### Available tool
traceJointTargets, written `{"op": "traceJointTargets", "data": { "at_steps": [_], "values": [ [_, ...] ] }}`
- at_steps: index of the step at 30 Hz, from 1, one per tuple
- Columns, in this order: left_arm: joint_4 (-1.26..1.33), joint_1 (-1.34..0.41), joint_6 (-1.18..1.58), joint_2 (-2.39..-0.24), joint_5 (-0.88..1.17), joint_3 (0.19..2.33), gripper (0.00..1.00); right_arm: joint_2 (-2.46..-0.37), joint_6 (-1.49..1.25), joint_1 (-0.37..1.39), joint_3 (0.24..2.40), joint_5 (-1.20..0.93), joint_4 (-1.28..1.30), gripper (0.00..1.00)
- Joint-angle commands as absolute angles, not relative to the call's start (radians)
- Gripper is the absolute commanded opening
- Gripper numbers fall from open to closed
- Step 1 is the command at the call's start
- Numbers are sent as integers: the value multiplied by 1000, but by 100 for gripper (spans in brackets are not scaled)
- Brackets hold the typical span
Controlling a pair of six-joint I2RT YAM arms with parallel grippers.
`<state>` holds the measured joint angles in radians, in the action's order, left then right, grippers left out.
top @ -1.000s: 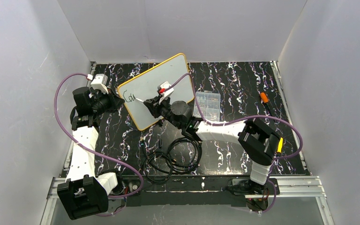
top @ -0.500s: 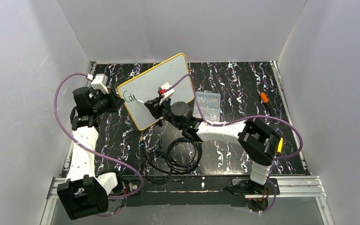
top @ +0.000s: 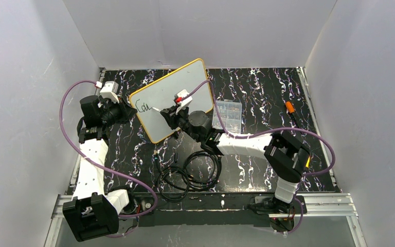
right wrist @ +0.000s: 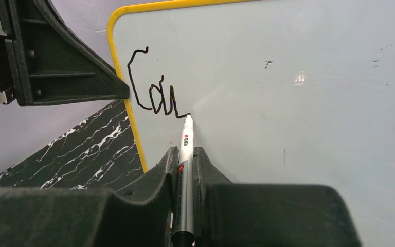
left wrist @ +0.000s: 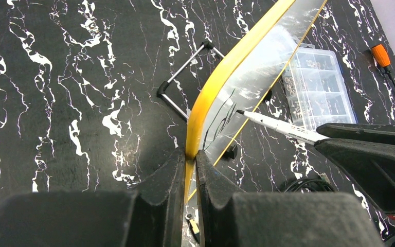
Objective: Write a sentence on the whiteboard
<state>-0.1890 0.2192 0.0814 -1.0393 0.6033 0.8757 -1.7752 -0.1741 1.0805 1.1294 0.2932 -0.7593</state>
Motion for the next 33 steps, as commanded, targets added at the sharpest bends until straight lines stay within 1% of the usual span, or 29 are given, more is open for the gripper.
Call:
{"op": "traceJointTargets", "data": {
  "at_steps": [1,13,33],
  "values": [
    [-204,218,74,-1008,614,871,0,-1715,-150,1074,1150,308,-798,1],
    [-205,217,77,-1003,609,870,0,-1614,-165,1072,1111,263,-798,1],
    [-204,218,80,-1009,613,871,0,-1717,-154,1058,1192,215,-796,1]
  ]
}}
